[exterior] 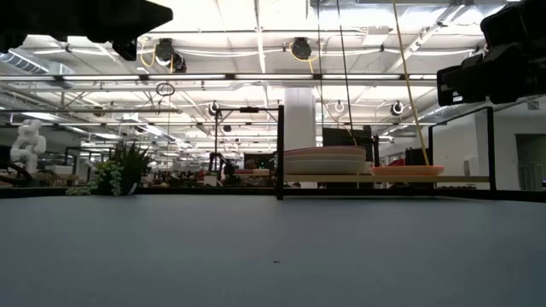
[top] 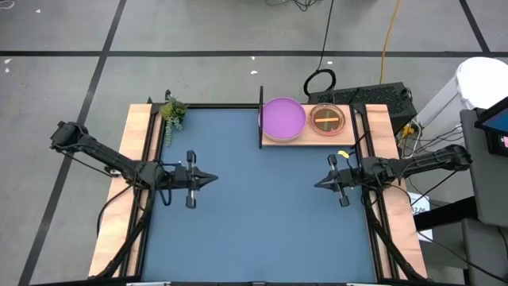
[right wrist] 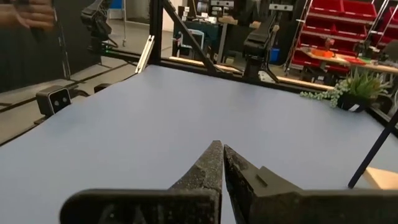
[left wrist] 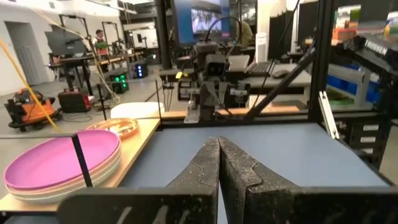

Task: Place and stack plates onto a shelf
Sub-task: Return to Home Position

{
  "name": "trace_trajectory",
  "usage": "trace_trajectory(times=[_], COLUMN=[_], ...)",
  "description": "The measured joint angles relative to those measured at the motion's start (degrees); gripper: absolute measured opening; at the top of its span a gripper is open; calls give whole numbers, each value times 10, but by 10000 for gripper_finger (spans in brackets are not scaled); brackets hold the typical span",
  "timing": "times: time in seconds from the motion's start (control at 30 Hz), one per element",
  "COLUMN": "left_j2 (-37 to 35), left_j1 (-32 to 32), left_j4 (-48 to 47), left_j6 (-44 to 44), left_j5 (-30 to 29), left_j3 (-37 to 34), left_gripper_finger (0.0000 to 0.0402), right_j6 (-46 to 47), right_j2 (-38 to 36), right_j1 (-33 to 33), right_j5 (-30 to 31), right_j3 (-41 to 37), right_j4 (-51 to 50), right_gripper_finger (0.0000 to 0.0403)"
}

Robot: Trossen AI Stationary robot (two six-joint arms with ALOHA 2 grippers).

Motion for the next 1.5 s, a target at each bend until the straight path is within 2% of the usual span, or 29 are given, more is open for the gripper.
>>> trace_trajectory(times=[0.33,0.5,0.73,0.83,0.97,1.23,1.5], left_j2=[0,0,0,-11,-57,-201,-298], left_j1=[21,50,85,95,112,125,125], left_j4=[-53,-66,-82,-87,-79,-54,-117], left_j6=[0,2,25,42,45,45,86], left_j5=[0,71,163,177,198,218,221], left_j3=[0,0,0,-8,-48,-135,-148], left_gripper_finger=[3,3,3,3,3,3,3], right_j6=[-10,-8,-8,-7,5,-19,13], right_j2=[-15,-27,-30,-30,-30,-30,-30], right_j1=[0,0,0,0,0,0,0], right_j5=[-12,-61,-59,-59,-58,-56,-55], right_j3=[0,0,0,0,0,0,0], right_j4=[0,0,-1,-9,-22,-26,-26], right_gripper_finger=[0,0,0,0,0,0,0])
